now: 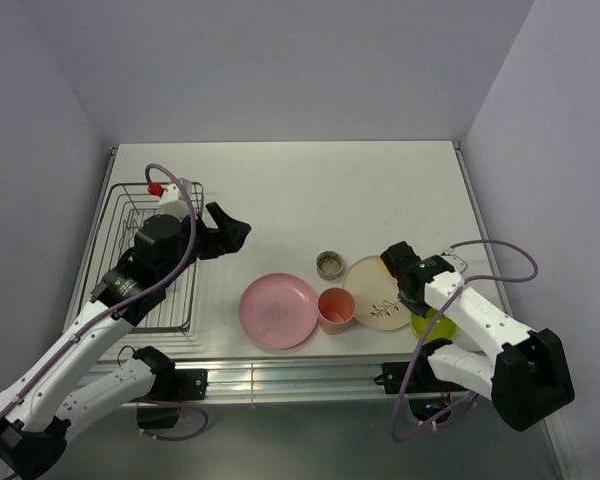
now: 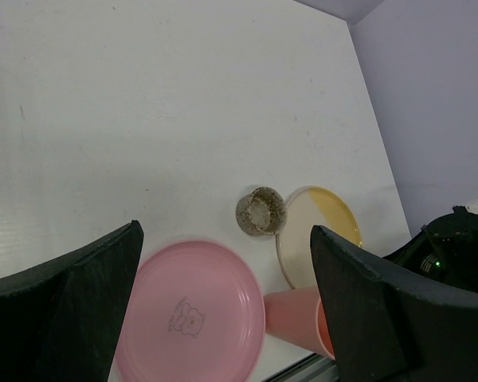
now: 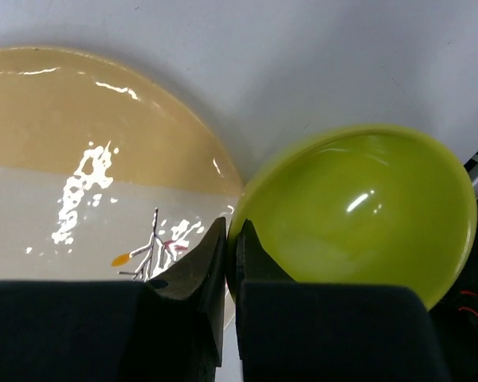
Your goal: Load the mixed dishes into the dish rack
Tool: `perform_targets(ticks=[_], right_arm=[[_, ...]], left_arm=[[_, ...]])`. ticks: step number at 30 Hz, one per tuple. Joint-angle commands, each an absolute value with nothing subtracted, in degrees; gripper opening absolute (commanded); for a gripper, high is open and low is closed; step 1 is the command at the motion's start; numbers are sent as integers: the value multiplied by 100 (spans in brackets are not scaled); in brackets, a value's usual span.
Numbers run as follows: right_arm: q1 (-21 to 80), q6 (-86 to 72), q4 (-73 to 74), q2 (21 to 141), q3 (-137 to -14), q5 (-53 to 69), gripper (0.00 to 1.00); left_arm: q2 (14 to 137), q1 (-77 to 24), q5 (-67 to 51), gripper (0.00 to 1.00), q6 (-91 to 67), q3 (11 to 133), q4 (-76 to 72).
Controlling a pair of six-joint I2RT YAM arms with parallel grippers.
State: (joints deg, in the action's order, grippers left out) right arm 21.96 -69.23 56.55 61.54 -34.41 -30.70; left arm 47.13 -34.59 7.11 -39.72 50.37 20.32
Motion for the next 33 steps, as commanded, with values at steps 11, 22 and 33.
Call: perform_targets(ticks=[11,22,33], right_arm=[[2936,-5039,5117,5985,-6608,-2753,0],[2901,-5324,2840,6705,-7426,832,0],[2857,-6837,731,7128,-6970,2680,0]], left_arm=[[5230,-3472,238,93,-3893,5818,2180],[4526,-3480,-1352,90,-2787,4825,62],[5010,-4289,-238,93,-2118,5282,255]])
